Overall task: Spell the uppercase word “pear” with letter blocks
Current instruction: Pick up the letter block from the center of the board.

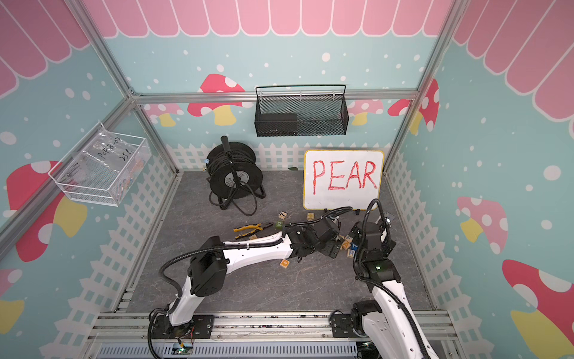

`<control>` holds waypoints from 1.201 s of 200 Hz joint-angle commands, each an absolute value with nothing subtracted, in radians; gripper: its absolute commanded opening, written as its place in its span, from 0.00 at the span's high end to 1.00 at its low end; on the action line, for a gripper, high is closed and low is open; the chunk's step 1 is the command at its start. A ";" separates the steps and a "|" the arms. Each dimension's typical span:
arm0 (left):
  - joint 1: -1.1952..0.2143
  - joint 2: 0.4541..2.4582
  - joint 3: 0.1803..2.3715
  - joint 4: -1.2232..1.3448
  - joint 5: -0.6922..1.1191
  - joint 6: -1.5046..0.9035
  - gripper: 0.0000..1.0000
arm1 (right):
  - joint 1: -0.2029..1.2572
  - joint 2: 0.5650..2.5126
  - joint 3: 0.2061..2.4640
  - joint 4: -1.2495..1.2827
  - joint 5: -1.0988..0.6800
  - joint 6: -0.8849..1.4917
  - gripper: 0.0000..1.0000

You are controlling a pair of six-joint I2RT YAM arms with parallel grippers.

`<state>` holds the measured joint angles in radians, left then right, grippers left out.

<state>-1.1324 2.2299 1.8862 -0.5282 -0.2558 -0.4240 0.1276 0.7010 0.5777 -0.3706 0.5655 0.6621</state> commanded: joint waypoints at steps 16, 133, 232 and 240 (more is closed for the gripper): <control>-1.125 2.341 2.034 -0.620 -0.239 -0.385 0.02 | 0.109 0.612 0.595 -0.416 0.659 0.707 0.00; -1.098 2.610 2.359 -0.679 -0.277 -0.389 0.15 | 0.106 0.449 0.586 -0.450 0.680 0.713 0.01; -1.085 2.661 2.391 -0.650 -0.280 -0.403 0.20 | 0.107 0.449 0.563 -0.437 0.668 0.715 0.00; -1.085 2.667 2.394 -0.646 -0.286 -0.403 0.21 | 0.107 0.452 0.562 -0.436 0.667 0.715 0.00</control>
<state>-1.0904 2.6350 2.3615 -0.6571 -0.2691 -0.3969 0.1112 0.4511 0.5777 -0.4408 0.6678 0.6975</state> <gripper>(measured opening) 0.795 0.995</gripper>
